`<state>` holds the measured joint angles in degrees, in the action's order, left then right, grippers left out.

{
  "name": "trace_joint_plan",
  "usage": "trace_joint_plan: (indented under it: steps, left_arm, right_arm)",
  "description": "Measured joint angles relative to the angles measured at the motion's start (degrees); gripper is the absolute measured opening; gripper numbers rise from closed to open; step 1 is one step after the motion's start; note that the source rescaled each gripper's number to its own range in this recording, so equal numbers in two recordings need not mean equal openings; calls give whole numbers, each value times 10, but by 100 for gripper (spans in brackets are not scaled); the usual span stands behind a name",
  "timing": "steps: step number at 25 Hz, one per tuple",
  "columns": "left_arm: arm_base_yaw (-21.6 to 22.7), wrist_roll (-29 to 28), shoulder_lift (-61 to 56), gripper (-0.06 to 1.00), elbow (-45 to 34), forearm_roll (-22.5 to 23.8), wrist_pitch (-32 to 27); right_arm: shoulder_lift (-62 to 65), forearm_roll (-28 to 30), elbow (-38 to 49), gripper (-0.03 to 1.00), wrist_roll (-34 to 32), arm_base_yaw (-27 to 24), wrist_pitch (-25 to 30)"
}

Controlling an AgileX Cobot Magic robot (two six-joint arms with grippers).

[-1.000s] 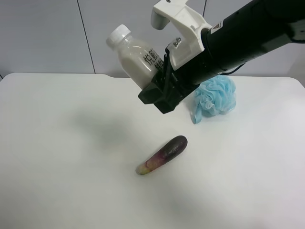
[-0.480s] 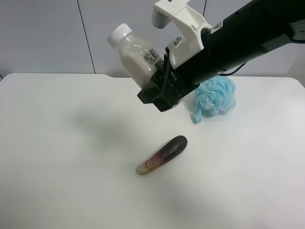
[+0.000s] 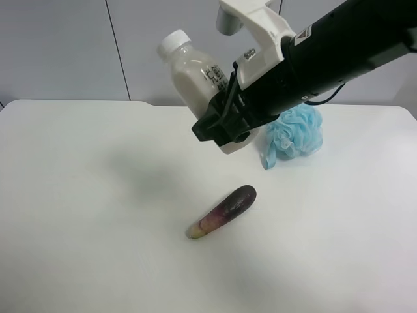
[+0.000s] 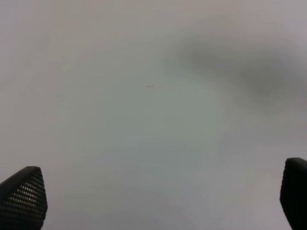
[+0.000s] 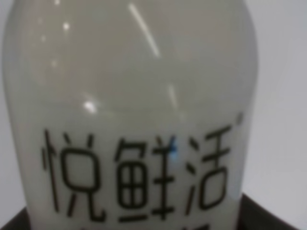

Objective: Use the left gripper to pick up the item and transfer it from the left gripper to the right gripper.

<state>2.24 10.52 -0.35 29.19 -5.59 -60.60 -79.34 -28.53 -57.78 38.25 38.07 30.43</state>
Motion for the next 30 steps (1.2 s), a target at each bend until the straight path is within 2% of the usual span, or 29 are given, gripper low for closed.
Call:
trace_joint_plan:
  steps: [2,7,13,16,24,30]
  left_arm:
    - [0,0,0,95,0,0,0]
    - [0,0,0,95,0,0,0]
    - [0,0,0,95,0,0,0]
    - [0,0,0,95,0,0,0]
    - [0,0,0,95,0,0,0]
    - [0,0,0,95,0,0,0]
  right_arm:
    - [15,35,0,0,-48,0,4]
    - [45,120,3,0,-170,0,57]
    - [100,164,44,0,-253,-3,63]
    - [133,182,86,0,-290,-23,64]
    - [190,204,195,0,-314,-139,62]
    - [190,219,258,0,-314,-208,25]
